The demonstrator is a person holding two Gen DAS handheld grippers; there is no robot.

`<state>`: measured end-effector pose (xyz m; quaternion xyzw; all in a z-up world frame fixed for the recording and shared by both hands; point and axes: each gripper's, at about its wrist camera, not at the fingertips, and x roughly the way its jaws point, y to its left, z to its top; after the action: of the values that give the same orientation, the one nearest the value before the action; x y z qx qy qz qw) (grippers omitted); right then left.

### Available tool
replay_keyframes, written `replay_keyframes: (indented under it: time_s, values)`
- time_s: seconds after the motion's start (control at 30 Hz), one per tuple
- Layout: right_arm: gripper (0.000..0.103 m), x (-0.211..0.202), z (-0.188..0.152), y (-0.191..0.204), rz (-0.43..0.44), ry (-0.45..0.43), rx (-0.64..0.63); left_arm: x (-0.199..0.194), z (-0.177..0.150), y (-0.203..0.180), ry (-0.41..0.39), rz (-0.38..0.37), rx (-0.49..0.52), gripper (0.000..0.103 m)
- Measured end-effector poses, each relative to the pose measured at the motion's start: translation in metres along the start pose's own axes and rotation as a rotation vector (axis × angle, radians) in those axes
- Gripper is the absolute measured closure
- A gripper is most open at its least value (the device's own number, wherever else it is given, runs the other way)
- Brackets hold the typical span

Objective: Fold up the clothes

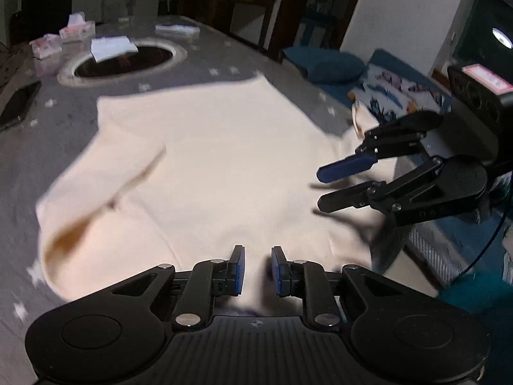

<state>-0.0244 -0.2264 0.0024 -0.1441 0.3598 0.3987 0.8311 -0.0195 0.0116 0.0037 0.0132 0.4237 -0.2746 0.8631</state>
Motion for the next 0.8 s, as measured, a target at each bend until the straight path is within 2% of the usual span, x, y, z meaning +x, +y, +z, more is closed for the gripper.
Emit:
replay_keyframes:
  time_s: [0.17,0.3,0.47,0.63,0.67,0.7,0.8]
  values:
    - [0.069,0.011,0.018,-0.036,-0.082,-0.025,0.047,0.02,0.037,0.029,-0.061,0.034,-0.09,0.082]
    - [0.068,0.028,0.028,-0.066,-0.141,-0.021,0.097,0.05,0.057,0.05,-0.047,0.065,-0.144,0.082]
    - [0.068,0.046,0.034,-0.1,-0.189,-0.006,0.155,0.064,0.064,0.07,-0.026,0.126,-0.134,0.082]
    - [0.068,0.058,0.033,-0.122,-0.216,0.016,0.184,0.046,0.063,0.097,-0.047,0.229,-0.17,0.082]
    - [0.068,0.059,0.033,-0.126,-0.22,0.018,0.188,0.042,0.064,0.103,-0.052,0.259,-0.176,0.081]
    - [0.068,0.06,0.034,-0.129,-0.223,0.017,0.193,0.038,0.065,0.108,-0.057,0.291,-0.181,0.073]
    - [0.067,0.063,0.039,-0.138,-0.236,0.012,0.2,0.036,0.073,0.118,-0.057,0.394,-0.2,0.071]
